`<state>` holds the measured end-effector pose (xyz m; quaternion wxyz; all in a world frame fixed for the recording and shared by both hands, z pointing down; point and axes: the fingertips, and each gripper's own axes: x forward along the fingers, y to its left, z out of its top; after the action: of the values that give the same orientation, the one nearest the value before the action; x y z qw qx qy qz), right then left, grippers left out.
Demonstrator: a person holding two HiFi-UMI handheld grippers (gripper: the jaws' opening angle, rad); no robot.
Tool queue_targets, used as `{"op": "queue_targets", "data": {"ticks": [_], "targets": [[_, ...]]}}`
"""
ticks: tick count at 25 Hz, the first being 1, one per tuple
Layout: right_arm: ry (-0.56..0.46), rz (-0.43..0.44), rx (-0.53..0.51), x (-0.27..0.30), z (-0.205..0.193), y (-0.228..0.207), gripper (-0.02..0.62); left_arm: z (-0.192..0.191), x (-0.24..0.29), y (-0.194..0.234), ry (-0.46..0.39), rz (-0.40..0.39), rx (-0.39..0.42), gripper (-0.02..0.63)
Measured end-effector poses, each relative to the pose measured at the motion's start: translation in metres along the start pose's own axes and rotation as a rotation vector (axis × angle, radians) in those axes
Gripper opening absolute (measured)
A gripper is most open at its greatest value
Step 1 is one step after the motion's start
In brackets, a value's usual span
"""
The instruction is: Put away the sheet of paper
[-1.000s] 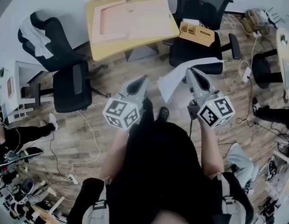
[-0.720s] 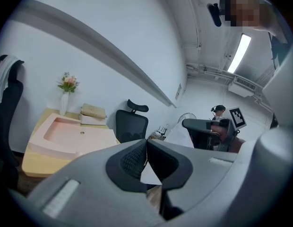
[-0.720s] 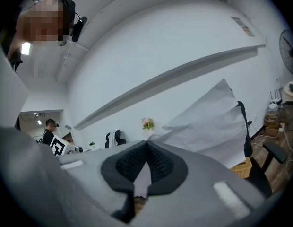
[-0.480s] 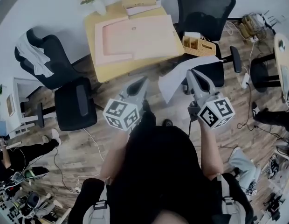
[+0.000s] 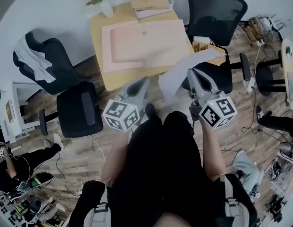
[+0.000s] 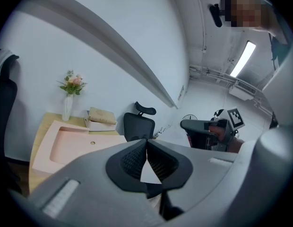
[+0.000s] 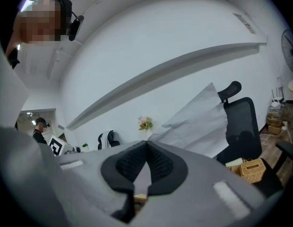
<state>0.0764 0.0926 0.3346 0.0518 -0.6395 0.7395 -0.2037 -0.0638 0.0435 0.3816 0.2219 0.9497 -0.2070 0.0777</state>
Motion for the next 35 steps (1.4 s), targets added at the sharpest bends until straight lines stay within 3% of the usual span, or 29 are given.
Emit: {"op": "queue_targets", "data": {"ticks": [8, 12, 23, 35], "targets": [[0.073, 0.003, 0.007, 0.051, -0.008, -0.026, 0.002, 0.002, 0.032, 0.047, 0.031, 0.036, -0.039, 0.011], [0.136, 0.048, 0.037, 0.08, -0.022, -0.05, 0.0, 0.011, 0.051, 0.07, 0.025, 0.097, -0.048, 0.011], [0.236, 0.264, 0.044, 0.192, 0.004, -0.083, 0.002, 0.074, 0.113, 0.131, -0.028, 0.253, -0.047, 0.011], [0.389, 0.519, 0.015, 0.271, -0.017, -0.076, 0.002, 0.075, 0.11, 0.154, -0.085, 0.506, -0.115, 0.011]]}}
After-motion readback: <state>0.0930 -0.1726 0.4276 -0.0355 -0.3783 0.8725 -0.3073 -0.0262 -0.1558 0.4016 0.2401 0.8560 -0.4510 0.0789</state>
